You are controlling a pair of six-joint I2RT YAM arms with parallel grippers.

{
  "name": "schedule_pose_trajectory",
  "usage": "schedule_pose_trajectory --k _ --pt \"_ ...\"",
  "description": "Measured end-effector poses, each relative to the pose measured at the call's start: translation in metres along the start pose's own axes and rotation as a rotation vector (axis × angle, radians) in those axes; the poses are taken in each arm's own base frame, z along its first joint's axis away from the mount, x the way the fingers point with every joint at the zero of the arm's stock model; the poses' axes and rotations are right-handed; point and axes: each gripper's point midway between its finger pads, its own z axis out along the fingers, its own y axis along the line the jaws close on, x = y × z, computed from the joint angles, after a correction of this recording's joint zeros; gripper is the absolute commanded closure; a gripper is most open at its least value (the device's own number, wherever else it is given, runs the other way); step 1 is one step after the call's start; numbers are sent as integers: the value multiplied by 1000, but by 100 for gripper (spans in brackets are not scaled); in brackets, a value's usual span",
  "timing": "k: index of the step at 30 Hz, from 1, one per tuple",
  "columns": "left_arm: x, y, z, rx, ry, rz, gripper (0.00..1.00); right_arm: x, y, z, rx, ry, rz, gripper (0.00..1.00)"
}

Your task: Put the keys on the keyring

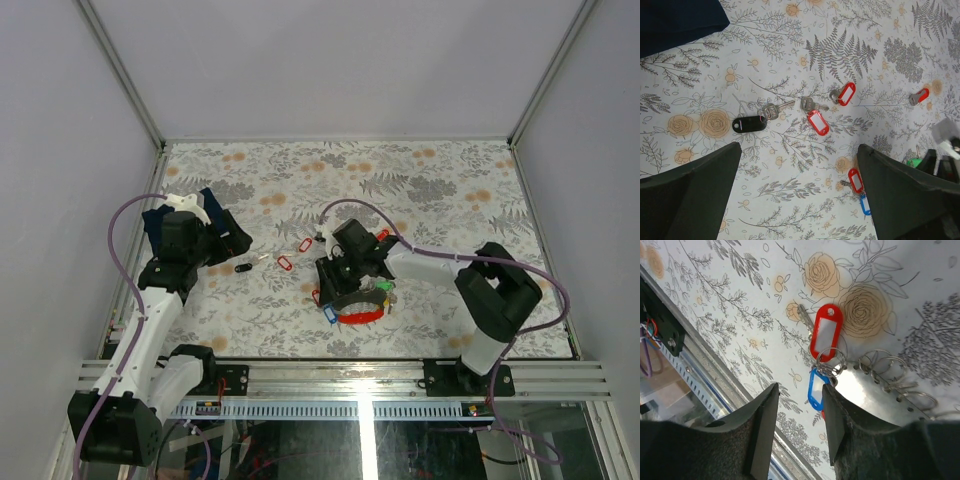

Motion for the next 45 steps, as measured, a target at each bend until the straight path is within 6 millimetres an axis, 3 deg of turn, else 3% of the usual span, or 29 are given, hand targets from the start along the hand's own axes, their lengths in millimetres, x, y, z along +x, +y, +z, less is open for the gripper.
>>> schedule_pose_trajectory --k 9,14,19,24,33,45 --pt "1 0 1 1 3 -1 0 -34 -23 -49 266 -191 -86 71" --pt "1 0 0 1 3 -1 0 -43 -30 -56 363 -226 -47 64" --pt "1 0 0 1 3 -1 0 -40 -25 -38 406 -178 -67 64" --pt "1 0 0 2 3 -1 0 -37 -33 -23 463 -124 -61 63" --pt "1 0 0 2 3 -1 0 -51 -27 -9 540 -109 -86 62" --pt "1 0 0 2 4 -1 0 -32 -44 5 646 -9 -99 61"
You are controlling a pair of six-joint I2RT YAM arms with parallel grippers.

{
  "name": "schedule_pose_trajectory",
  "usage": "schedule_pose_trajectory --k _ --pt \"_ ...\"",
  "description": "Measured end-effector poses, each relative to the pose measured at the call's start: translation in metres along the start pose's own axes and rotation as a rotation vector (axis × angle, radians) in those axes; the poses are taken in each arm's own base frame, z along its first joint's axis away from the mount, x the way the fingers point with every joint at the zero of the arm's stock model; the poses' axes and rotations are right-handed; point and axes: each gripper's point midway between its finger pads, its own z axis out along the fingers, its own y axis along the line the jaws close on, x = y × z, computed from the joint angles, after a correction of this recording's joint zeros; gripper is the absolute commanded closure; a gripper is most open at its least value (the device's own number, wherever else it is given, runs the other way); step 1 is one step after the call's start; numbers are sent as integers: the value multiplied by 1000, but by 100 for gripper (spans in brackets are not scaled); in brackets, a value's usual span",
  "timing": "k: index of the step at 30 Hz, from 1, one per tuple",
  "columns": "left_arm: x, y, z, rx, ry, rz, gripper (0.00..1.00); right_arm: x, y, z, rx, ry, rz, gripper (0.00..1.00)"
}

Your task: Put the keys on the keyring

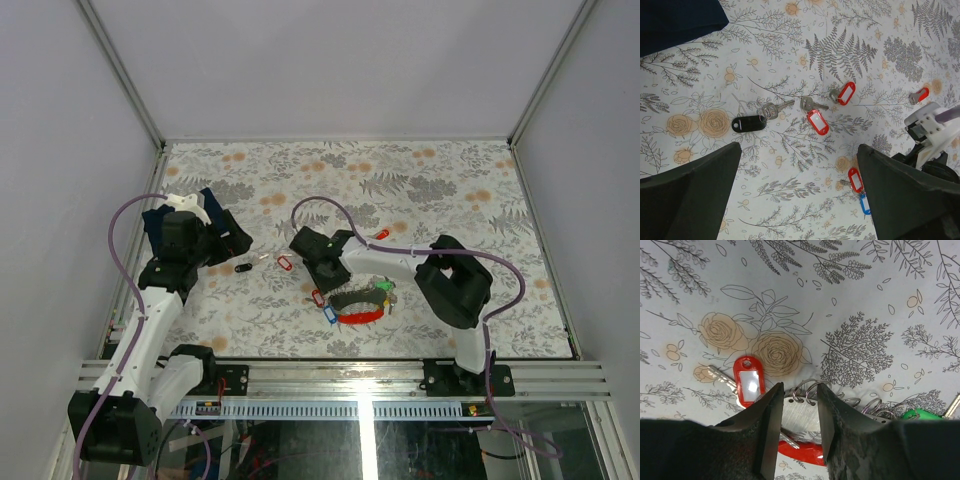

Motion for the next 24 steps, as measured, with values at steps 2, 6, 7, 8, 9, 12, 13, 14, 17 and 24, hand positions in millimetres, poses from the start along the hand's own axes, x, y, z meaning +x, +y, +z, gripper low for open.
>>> schedule_pose_trajectory --k 2,6,7,8,9,12,13,14,17,24 --pt "0 0 0 0 0 0 0 3 -1 2 11 10 -5 61" --pt "0 0 0 0 0 0 0 6 -1 1 18 21 -11 63" --pt "0 0 0 1 0 0 0 6 -2 1 20 25 -12 65" --pt "0 0 0 0 0 0 0 7 -1 3 22 29 -13 67" --pt "0 0 0 1 0 0 0 7 -1 3 22 30 -14 70" --pt "0 0 0 1 1 0 0 8 -1 6 29 40 -16 77" --pt "1 0 0 0 1 0 0 9 -2 6 33 42 -16 80" --pt "1 0 0 0 2 0 0 10 -3 6 36 45 -15 83" --pt "1 1 0 -1 3 -1 0 10 -4 5 44 47 -15 92" --pt "1 0 0 0 2 0 0 5 -8 2 68 19 -18 100"
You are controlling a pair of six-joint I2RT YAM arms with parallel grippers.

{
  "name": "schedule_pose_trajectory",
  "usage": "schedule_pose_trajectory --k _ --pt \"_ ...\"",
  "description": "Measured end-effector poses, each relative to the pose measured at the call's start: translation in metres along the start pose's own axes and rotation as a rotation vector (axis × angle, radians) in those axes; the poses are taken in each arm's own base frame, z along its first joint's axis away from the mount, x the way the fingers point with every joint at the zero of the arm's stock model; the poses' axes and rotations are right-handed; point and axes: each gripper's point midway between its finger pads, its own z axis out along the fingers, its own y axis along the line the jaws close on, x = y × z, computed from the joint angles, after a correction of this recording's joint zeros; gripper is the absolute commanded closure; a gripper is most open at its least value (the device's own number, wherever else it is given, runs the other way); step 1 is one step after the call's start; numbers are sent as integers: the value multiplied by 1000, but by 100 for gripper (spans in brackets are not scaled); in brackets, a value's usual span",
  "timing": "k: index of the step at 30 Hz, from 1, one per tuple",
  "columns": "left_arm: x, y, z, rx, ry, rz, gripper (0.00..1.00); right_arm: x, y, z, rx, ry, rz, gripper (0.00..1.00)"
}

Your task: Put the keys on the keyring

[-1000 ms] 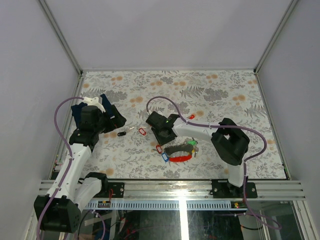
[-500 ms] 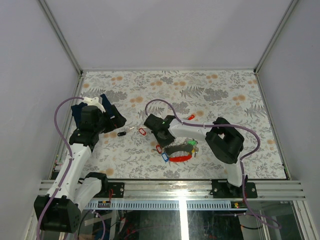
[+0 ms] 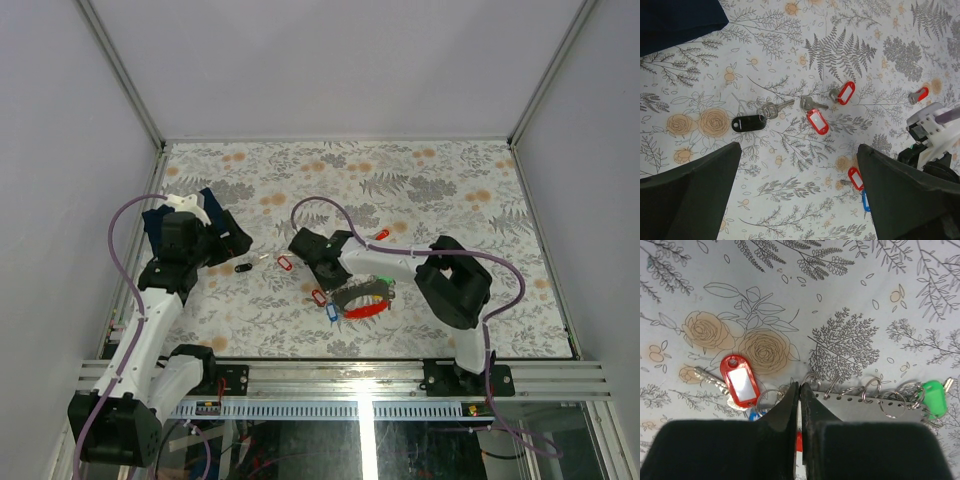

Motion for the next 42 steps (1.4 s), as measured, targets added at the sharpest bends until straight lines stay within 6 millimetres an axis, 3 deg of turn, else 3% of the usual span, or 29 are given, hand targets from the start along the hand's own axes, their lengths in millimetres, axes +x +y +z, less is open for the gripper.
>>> schedule_pose_trajectory --k 3,8,13,17,24,28,33,38,42 --pt "-3 -2 -3 8 -15 5 0 -3 -3 -8 -8 -35 -5 100" --pt "-10 -13 -16 64 -62 43 2 -9 -9 -39 -67 -153 -27 100" --pt "-10 -33 -23 158 -73 114 7 -10 -8 -79 -204 -317 -93 100" --pt "0 -55 -25 250 -44 171 11 2 -1 -96 -328 -413 -183 100" --pt "40 -113 -29 456 48 294 22 42 8 -98 -482 -466 -343 100" --pt "69 -132 -34 540 101 342 28 58 3 -100 -503 -501 -381 100" --pt "100 -153 -44 649 127 369 40 55 -1 -116 -522 -620 -369 100" --pt "125 -167 -50 748 142 380 43 49 -2 -135 -551 -738 -338 100" --pt "127 -182 -61 847 127 398 44 48 -5 -149 -573 -832 -322 100"
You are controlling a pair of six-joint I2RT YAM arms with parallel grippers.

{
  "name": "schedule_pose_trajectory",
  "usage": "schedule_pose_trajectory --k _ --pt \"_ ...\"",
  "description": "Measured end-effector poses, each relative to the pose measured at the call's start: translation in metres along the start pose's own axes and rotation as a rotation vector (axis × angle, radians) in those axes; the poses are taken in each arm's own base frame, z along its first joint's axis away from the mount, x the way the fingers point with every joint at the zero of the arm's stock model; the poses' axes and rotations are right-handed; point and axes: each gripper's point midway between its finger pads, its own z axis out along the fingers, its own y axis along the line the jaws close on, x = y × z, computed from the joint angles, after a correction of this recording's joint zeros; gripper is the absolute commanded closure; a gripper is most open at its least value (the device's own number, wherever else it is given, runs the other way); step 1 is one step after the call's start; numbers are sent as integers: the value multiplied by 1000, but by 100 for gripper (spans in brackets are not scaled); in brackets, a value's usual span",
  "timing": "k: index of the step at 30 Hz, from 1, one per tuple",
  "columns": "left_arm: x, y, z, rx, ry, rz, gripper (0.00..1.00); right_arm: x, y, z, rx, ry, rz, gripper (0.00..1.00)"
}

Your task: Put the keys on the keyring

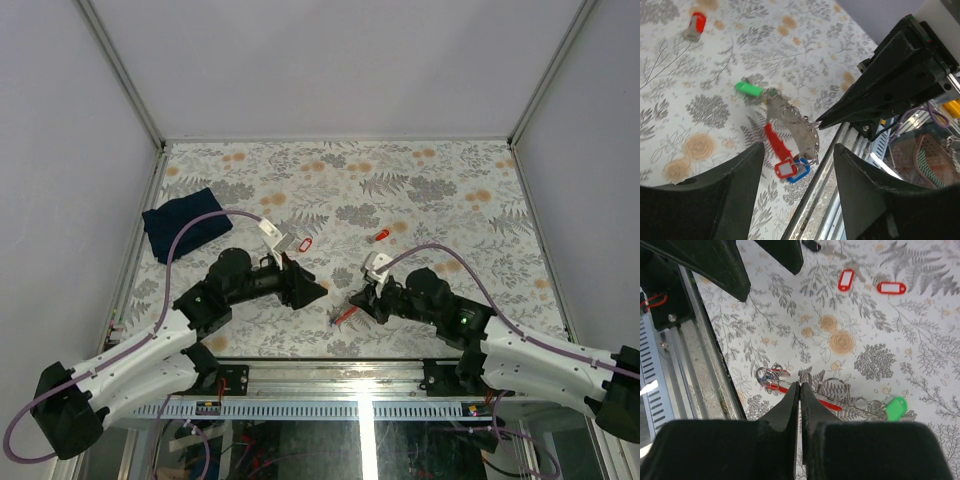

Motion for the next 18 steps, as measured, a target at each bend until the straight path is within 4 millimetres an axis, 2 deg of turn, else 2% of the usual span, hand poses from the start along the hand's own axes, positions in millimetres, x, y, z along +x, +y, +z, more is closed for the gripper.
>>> schedule_pose_trajectory --k 3,8,14,18 --pt "-8 -16 0 87 -17 31 49 -12 2 -9 -2 -78 1 100" --pt "-22 -47 -4 236 -28 83 69 -43 9 -23 -23 -208 11 100" --pt "-47 -79 -9 373 -35 154 75 -65 21 -35 -81 -290 8 100" --pt "-66 -96 -15 423 -61 211 86 -83 28 -42 -116 -326 -5 100"
